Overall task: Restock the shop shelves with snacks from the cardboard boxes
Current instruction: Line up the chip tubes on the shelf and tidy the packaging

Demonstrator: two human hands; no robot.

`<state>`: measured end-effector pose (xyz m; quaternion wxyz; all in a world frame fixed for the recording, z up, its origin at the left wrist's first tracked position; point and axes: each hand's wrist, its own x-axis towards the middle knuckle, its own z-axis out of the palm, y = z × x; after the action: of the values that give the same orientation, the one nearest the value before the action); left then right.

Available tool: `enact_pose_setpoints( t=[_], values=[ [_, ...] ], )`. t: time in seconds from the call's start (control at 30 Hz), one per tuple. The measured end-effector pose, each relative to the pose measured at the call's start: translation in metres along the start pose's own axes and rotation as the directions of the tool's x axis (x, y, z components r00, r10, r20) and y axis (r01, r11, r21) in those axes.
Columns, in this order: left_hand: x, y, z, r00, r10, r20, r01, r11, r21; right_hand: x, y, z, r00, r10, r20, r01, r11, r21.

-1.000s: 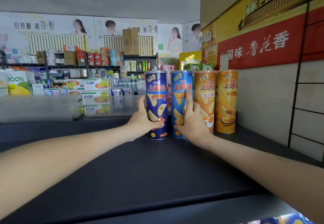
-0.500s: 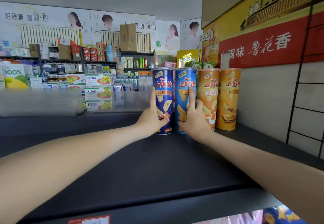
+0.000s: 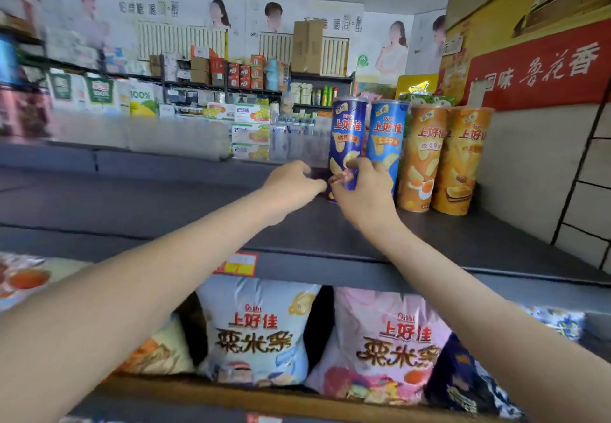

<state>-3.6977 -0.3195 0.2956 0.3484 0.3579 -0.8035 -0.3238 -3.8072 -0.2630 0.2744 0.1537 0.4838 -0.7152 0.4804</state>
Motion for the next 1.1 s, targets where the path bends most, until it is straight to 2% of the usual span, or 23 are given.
enact_pose_setpoints(
  t=[0.1, 0.23, 0.3, 0.4, 0.5, 0.6, 0.67, 0.73, 0.83, 0.93, 1.1],
  values=[
    [-0.055, -0.015, -0.028, 0.994, 0.012, -0.112, -0.029, 0.989, -0.148, -0.045, -0.036, 0.005, 0.999, -0.04, 0.02, 0.034, 0.968, 0.249],
    [-0.152, -0.062, -0.07, 0.959, -0.091, -0.267, -0.008, 0.938, -0.347, -0.129, -0.099, 0.016, 0.977, -0.184, 0.106, 0.106, 0.855, 0.508],
    [-0.201, -0.094, -0.084, 0.936, -0.184, -0.3, 0.053, 0.917, -0.396, -0.173, -0.127, 0.03, 0.939, -0.272, 0.209, 0.101, 0.802, 0.589],
    [-0.27, -0.148, -0.102, 0.865, -0.364, -0.344, 0.19, 0.874, -0.447, -0.24, -0.157, 0.071, 0.844, -0.317, 0.434, -0.033, 0.776, 0.63],
    [-0.328, -0.218, -0.12, 0.738, -0.584, -0.339, 0.37, 0.77, -0.519, -0.301, -0.181, 0.124, 0.701, -0.267, 0.661, -0.243, 0.783, 0.573],
    [-0.388, -0.293, -0.14, 0.573, -0.778, -0.258, 0.513, 0.586, -0.627, -0.362, -0.209, 0.185, 0.484, -0.185, 0.855, -0.403, 0.821, 0.405],
    [-0.425, -0.337, -0.157, 0.454, -0.866, -0.21, 0.548, 0.458, -0.7, -0.404, -0.234, 0.227, 0.357, -0.144, 0.923, -0.462, 0.831, 0.308],
    [-0.462, -0.379, -0.18, 0.296, -0.941, -0.166, 0.549, 0.31, -0.776, -0.444, -0.265, 0.268, 0.247, -0.106, 0.963, -0.499, 0.838, 0.22],
    [-0.514, -0.435, -0.234, 0.079, -0.986, -0.145, 0.55, 0.165, -0.819, -0.494, -0.318, 0.33, 0.087, -0.064, 0.994, -0.572, 0.814, 0.102],
    [-0.558, -0.482, -0.3, -0.055, -0.99, -0.132, 0.573, 0.077, -0.816, -0.53, -0.373, 0.387, -0.015, -0.059, 0.998, -0.584, 0.811, 0.039],
    [-0.598, -0.541, -0.394, -0.133, -0.975, -0.176, 0.552, 0.074, -0.83, -0.564, -0.453, 0.47, -0.106, -0.03, 0.994, -0.642, 0.765, -0.045]
  ],
)
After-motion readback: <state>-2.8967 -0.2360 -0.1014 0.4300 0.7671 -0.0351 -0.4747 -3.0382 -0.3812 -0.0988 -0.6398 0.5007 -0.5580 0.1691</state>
